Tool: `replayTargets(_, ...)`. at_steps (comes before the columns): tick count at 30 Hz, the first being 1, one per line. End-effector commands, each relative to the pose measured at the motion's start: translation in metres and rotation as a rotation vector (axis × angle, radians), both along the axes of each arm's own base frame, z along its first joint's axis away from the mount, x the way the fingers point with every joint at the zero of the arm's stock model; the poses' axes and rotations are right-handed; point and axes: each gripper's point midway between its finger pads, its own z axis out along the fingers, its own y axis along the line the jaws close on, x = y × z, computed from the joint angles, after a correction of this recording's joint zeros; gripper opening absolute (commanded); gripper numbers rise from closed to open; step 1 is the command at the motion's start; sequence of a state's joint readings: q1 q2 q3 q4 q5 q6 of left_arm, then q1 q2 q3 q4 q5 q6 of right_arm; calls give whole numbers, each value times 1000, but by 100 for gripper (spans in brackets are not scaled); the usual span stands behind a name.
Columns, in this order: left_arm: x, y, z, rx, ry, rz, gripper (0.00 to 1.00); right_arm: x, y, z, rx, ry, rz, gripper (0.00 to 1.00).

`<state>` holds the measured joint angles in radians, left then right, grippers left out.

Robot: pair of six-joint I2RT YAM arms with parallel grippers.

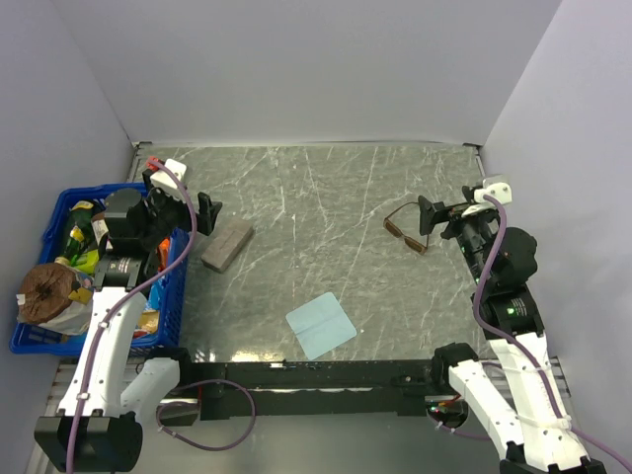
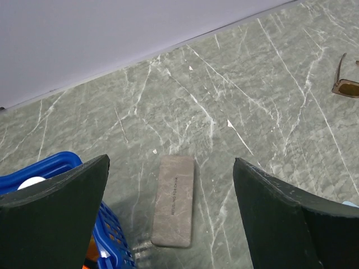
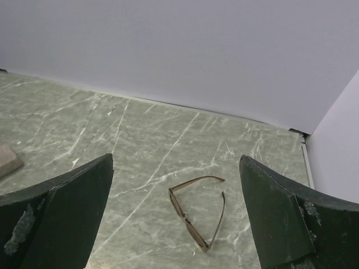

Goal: Organize the sunglasses

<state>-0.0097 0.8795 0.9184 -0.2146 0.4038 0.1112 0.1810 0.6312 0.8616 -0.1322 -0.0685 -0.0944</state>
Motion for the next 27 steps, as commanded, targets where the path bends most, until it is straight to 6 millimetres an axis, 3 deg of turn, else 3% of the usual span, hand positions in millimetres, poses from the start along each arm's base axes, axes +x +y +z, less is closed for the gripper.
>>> replayTargets(1,-1,-3,14,-9,-54,-20,96,-1,2,11,13,-55,5,100)
replayTargets(7,-1,-6,13,-8,-50,-37,97,1,3,9,-31,-73,16,100)
replayTargets(11,-3,-7,11,-6,-48,-49,96,4,8,-4,-134,-73,54,100)
replayTargets(26,-3,-21,-14,59,63,-169,96,-4,34,-26,-244,-34,234,100)
replayTargets(27,-2,-22,-23,62,99,-173,96,-4,34,-27,-246,-31,236,100)
